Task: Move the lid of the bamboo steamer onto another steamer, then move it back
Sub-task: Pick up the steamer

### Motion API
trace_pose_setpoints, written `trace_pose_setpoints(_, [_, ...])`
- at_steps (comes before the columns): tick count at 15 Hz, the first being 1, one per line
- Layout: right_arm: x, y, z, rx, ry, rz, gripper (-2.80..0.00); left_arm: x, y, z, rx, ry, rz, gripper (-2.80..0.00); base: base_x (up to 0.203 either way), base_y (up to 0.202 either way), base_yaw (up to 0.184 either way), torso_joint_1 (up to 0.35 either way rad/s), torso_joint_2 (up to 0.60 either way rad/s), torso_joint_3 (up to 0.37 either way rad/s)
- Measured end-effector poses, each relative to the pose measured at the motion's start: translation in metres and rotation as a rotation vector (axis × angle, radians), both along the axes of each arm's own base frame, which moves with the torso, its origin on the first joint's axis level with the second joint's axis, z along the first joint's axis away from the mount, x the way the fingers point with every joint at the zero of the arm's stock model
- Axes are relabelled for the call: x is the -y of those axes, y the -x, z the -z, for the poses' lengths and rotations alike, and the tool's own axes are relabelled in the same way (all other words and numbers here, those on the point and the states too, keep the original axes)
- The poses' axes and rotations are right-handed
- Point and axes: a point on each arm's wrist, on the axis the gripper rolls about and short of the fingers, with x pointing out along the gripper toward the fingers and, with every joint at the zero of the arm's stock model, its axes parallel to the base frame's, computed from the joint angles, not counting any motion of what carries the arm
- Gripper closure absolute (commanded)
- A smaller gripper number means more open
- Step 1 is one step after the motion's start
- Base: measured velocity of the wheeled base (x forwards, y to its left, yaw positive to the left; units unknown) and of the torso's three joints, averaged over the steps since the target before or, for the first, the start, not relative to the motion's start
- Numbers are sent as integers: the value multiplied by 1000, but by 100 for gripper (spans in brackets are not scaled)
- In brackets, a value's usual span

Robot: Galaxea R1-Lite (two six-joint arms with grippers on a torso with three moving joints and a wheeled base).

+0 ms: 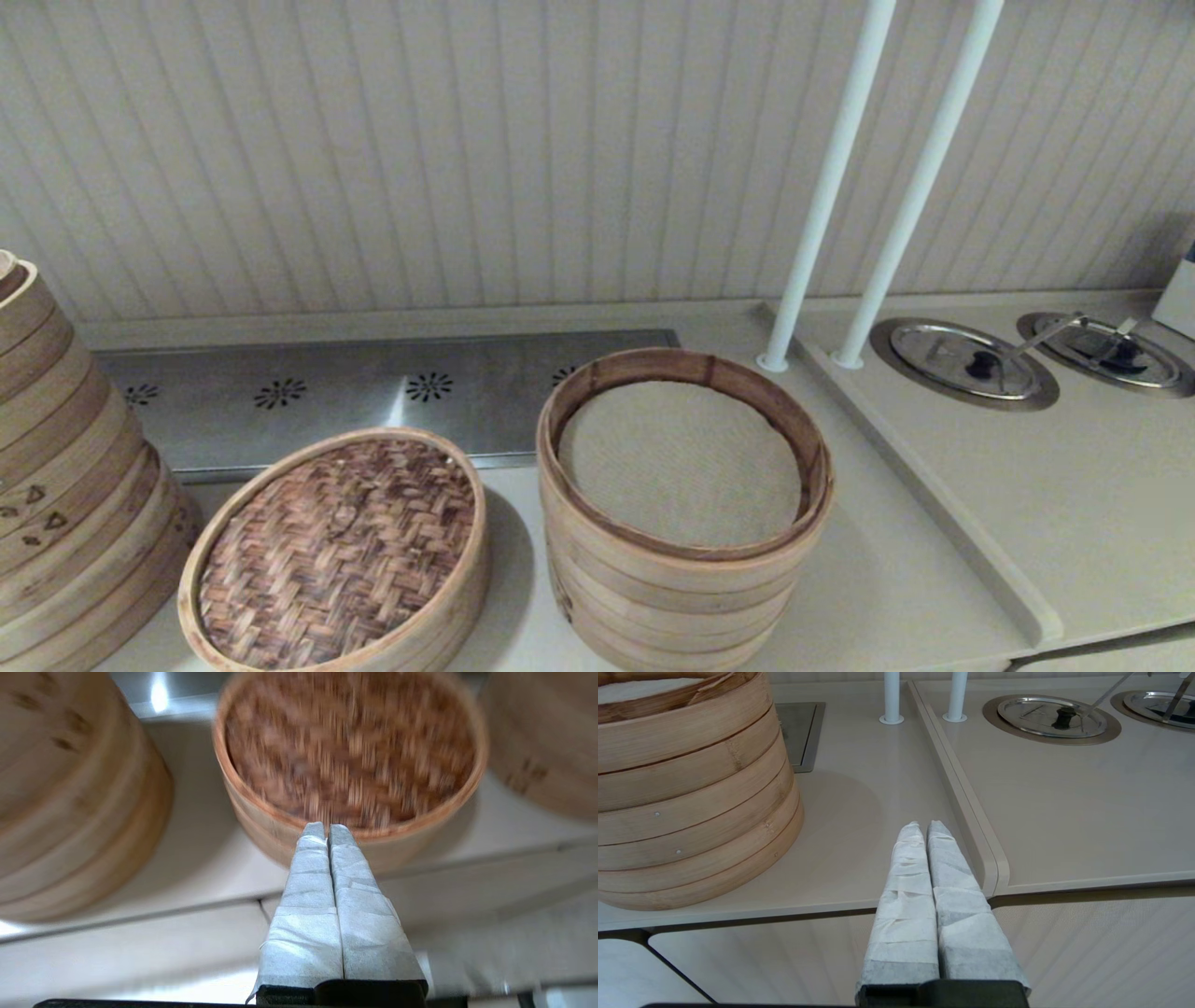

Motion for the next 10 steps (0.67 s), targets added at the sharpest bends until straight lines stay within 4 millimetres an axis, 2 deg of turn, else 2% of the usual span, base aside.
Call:
trace_pose_setpoints(6, [0,0,0,0,0,0,0,2,-75,-1,-248,-25,166,0,0,0,0,0,0,0])
trace_pose_setpoints(7, [0,0,0,0,0,0,0,2,-87,0,-283,-25,175,-280,0,0,0,0,0,0])
trace_pose_setpoints(10, [0,0,0,0,0,0,0,4,-117,4,-325,-24,213,-280,0,0,0,0,0,0])
